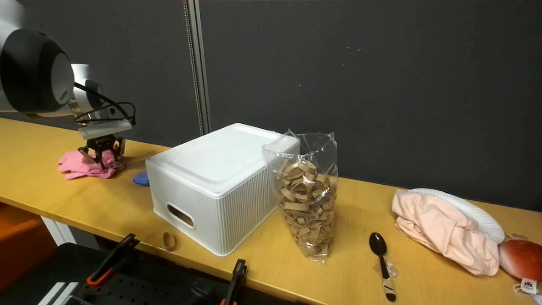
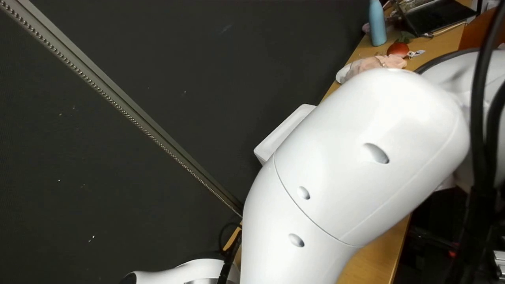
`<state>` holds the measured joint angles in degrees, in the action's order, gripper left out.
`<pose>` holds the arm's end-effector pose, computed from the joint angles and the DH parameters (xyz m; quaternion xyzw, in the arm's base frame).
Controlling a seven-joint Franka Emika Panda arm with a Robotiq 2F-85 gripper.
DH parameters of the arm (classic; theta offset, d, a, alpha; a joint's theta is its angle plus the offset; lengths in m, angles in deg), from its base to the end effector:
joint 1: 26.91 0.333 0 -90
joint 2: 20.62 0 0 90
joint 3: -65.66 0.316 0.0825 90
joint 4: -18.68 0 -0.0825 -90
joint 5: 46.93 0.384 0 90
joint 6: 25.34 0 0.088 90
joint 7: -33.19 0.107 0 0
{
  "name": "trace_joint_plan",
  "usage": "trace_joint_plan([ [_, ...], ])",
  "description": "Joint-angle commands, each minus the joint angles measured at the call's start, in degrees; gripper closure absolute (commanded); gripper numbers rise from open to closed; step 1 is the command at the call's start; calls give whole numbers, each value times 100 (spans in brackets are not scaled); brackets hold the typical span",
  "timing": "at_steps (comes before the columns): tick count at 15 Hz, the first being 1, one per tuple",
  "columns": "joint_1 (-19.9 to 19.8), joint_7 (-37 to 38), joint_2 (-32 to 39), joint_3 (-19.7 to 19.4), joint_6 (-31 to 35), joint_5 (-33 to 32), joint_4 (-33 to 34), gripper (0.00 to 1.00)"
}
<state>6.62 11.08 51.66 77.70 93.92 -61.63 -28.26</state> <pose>0.6140 0.5005 0.1362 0.8367 0.5475 0.0113 0.0109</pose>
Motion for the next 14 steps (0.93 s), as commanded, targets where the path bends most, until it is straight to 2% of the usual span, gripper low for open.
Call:
trace_joint_plan([
  [1, 48, -2, 113, -20, -130, -5, 267, 86],
  [2, 30, 37, 30, -29, -180, -2, 208, 95],
  [4, -13, 168, -114, -59, -280, 7, 113, 100],
  [9, -164, 877, -901, -284, -649, -39, -405, 97],
  [14, -302, 1542, -2088, -611, -878, -109, -1200, 97],
])
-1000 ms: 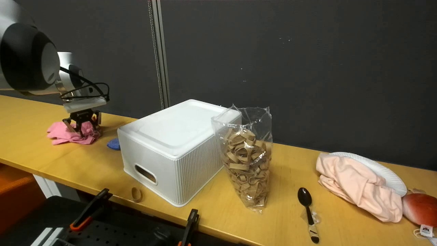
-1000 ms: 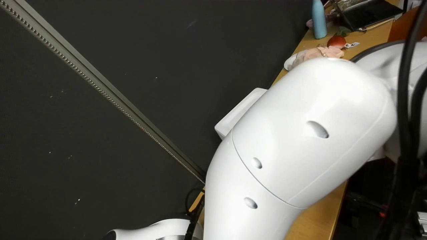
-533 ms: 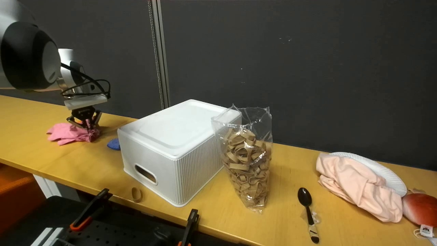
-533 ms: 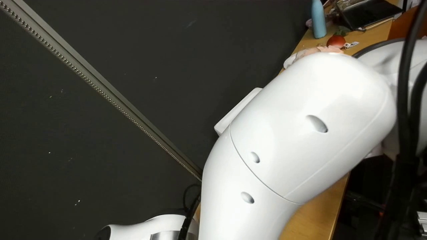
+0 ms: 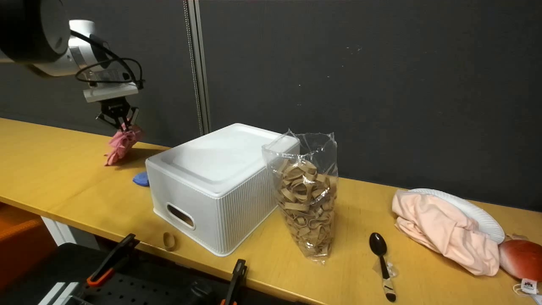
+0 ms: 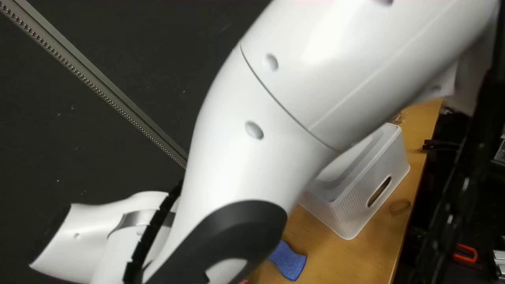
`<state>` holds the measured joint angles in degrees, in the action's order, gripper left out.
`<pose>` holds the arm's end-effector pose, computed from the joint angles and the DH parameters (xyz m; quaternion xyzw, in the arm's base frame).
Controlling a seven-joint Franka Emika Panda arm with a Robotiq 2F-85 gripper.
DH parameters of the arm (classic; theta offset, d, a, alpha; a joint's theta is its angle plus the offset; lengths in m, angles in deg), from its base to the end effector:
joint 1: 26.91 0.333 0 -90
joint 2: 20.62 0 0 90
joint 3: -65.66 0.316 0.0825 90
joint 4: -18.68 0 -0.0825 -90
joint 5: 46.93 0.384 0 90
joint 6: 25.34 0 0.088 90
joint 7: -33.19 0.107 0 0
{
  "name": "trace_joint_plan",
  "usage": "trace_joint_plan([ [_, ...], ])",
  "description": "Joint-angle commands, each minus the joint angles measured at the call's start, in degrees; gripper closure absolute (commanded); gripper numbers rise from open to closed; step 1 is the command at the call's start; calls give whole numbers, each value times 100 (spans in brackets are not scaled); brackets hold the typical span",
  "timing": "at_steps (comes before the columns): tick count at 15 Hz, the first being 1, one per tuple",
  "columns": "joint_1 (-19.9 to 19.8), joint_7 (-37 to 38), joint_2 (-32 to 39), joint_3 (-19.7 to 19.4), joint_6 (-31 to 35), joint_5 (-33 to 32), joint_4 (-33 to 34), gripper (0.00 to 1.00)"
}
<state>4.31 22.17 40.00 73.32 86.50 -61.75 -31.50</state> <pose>0.6560 0.4494 0.2552 0.8996 0.4319 0.0263 0.0582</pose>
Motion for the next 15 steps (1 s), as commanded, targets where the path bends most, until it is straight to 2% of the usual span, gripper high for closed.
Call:
trace_joint_plan([
  [1, -84, 578, -1193, -256, -166, -119, -1091, 97],
  [6, -113, 1369, -2576, -672, -41, -219, -2392, 97],
  [13, -358, 2276, -4429, -1259, 362, -310, -4292, 97],
  [14, -692, 2504, -4713, -944, 347, -560, -4524, 97],
  [15, -781, 2652, -5013, -944, 400, -678, -4812, 97],
])
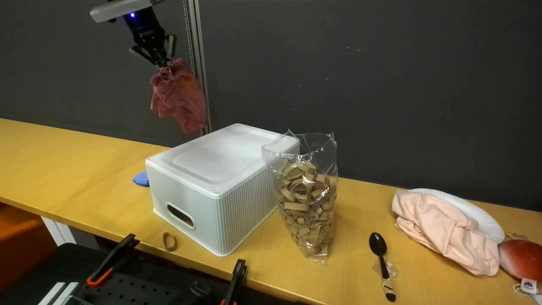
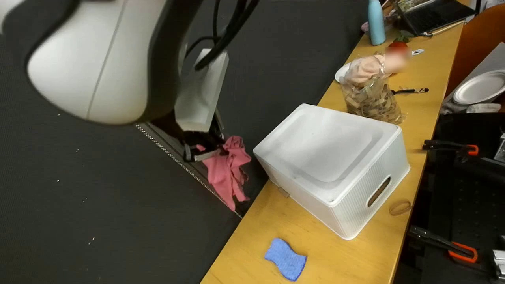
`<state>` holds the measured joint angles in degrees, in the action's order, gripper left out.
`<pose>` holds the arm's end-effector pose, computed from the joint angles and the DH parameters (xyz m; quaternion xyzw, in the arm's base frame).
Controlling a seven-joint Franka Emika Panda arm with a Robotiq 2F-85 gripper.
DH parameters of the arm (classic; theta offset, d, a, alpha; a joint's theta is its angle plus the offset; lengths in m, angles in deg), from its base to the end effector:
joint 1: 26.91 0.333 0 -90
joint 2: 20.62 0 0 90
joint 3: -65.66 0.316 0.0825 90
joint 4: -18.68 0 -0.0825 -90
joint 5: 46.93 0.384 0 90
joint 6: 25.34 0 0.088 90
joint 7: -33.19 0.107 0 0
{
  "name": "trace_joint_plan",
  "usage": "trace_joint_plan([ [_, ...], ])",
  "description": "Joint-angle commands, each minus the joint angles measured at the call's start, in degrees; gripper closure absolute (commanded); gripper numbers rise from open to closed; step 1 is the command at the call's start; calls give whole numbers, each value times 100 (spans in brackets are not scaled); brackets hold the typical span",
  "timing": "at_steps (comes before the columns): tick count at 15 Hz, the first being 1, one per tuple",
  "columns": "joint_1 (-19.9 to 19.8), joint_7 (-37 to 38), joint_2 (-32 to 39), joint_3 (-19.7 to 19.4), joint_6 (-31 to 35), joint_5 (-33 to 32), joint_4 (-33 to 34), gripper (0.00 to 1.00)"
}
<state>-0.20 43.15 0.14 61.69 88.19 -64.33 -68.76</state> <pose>0.6303 0.2505 0.4630 0.9731 0.1659 0.0873 0.1342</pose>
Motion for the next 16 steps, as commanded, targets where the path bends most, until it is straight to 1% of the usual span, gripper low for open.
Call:
trace_joint_plan([
  [1, -459, 718, -1322, 258, 228, -549, -1349, 97],
  [4, -937, 911, -2186, 380, 208, -763, -2127, 97],
  [6, -1321, 848, -2715, 394, 290, -715, -2623, 97],
  [8, -1738, 680, -3182, 321, 426, -591, -3052, 97],
  [11, -2396, 400, -3706, 75, 803, -397, -3611, 97],
  [14, -3022, 49, -4075, -310, 1280, -222, -4115, 97],
  [16, -3344, -245, -4140, -564, 1536, -35, -4320, 97],
])
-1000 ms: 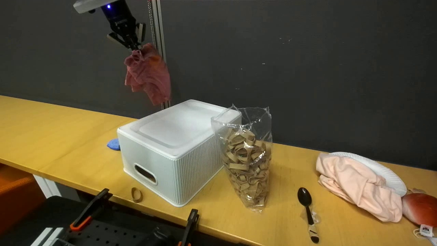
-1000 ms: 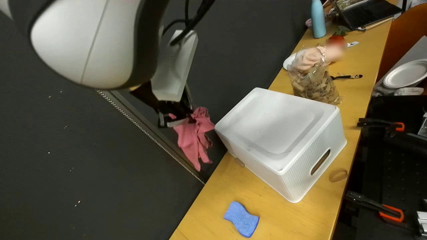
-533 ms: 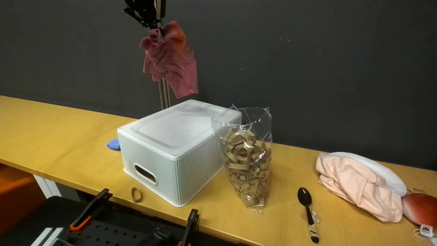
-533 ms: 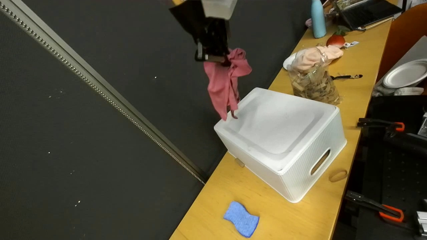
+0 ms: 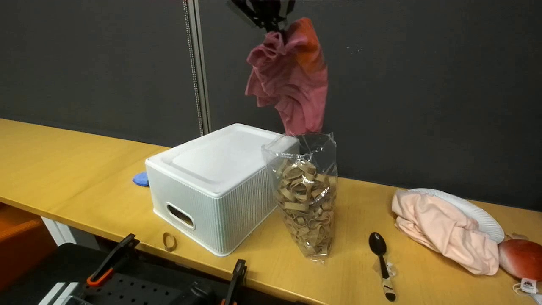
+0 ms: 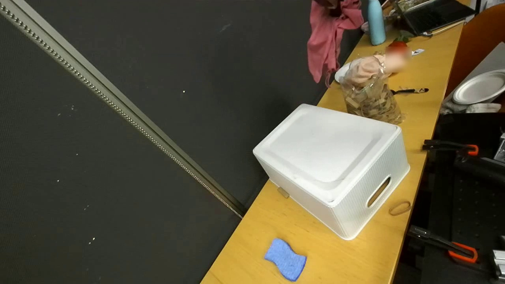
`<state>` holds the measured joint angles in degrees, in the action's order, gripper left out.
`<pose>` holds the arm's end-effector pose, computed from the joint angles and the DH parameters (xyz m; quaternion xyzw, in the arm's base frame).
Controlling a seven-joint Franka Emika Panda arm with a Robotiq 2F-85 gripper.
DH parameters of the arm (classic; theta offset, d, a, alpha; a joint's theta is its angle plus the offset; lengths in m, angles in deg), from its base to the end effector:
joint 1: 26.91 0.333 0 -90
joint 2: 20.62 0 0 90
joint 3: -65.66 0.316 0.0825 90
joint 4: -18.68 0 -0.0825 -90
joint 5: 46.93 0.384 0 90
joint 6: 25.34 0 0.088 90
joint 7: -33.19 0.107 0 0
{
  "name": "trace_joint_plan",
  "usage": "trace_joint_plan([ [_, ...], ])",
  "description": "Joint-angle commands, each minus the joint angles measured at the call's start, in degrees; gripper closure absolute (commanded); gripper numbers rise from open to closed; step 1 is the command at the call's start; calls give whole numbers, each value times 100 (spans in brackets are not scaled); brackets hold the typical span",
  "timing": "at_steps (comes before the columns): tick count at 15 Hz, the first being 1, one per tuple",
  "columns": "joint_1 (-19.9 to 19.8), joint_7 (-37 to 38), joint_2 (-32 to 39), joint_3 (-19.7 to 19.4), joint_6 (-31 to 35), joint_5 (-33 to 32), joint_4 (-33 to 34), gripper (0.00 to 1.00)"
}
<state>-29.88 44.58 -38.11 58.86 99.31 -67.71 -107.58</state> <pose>0.4789 -0.1008 0.5356 0.9752 -0.0993 0.1387 0.1413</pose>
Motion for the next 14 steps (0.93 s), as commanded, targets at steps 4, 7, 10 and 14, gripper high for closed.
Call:
trace_joint_plan([
  [4, -808, -927, 32, -768, 1286, 844, -746, 97],
  [7, -962, -1342, 329, -1075, 1778, 1371, -855, 97],
  [10, -901, -1977, 1093, -1398, 2230, 2282, -617, 97],
  [14, -977, -3051, 1993, -1404, 2404, 3872, -177, 97],
])
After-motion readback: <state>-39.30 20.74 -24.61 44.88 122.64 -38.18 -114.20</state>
